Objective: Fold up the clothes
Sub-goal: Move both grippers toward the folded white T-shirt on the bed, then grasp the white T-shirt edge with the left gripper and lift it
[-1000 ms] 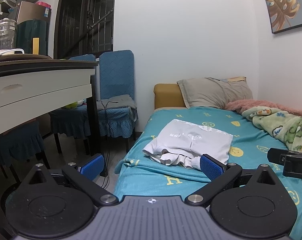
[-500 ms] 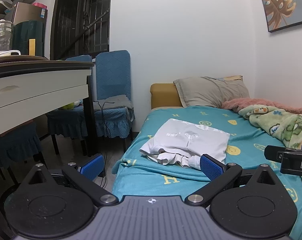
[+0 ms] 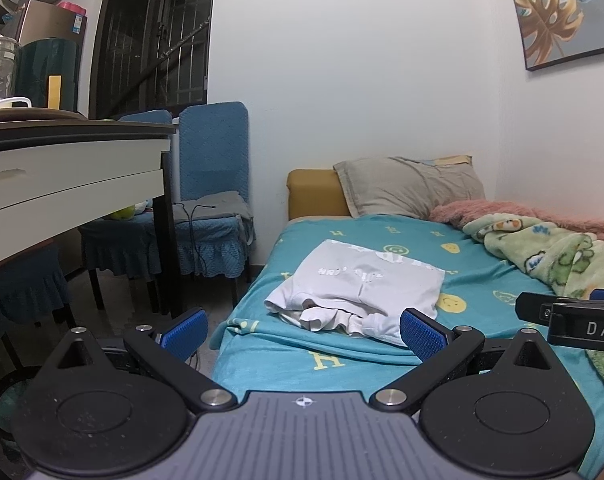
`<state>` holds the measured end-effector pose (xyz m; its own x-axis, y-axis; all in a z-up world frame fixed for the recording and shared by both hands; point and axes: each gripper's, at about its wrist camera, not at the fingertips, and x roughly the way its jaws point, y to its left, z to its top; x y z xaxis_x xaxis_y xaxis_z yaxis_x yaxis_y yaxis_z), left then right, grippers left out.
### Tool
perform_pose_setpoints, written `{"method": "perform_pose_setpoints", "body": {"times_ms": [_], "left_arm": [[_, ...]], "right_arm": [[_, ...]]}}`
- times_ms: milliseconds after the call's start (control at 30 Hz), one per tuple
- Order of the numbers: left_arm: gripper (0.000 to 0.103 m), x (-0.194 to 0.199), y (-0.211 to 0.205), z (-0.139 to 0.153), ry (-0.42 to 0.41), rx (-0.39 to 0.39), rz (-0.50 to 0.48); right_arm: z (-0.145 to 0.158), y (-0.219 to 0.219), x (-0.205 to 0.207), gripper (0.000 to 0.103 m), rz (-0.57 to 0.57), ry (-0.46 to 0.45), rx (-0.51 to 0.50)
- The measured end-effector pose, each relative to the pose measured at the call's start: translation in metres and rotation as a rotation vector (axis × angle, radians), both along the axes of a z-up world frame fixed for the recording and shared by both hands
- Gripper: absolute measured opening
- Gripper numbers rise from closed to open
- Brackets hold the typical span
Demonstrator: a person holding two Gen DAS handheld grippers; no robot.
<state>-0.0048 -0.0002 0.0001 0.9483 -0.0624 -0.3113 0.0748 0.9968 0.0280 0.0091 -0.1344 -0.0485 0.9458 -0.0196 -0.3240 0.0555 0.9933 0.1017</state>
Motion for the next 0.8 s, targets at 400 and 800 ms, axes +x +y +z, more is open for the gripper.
{"method": "perform_pose_setpoints", "body": {"times_ms": [400,800], "left_arm": [[0.103,0.021,-0.005,-0.005,0.060,0.008,-0.053],[0.091,0.176,-0.030,-0.048,0.176,0.181,0.002]], "right_arm": [[0.043,-0.016,0.026,0.103,0.012,-0.012,-0.005],[0.034,-0.070,0.086,0.103,0.027,0.052,0.292]]}}
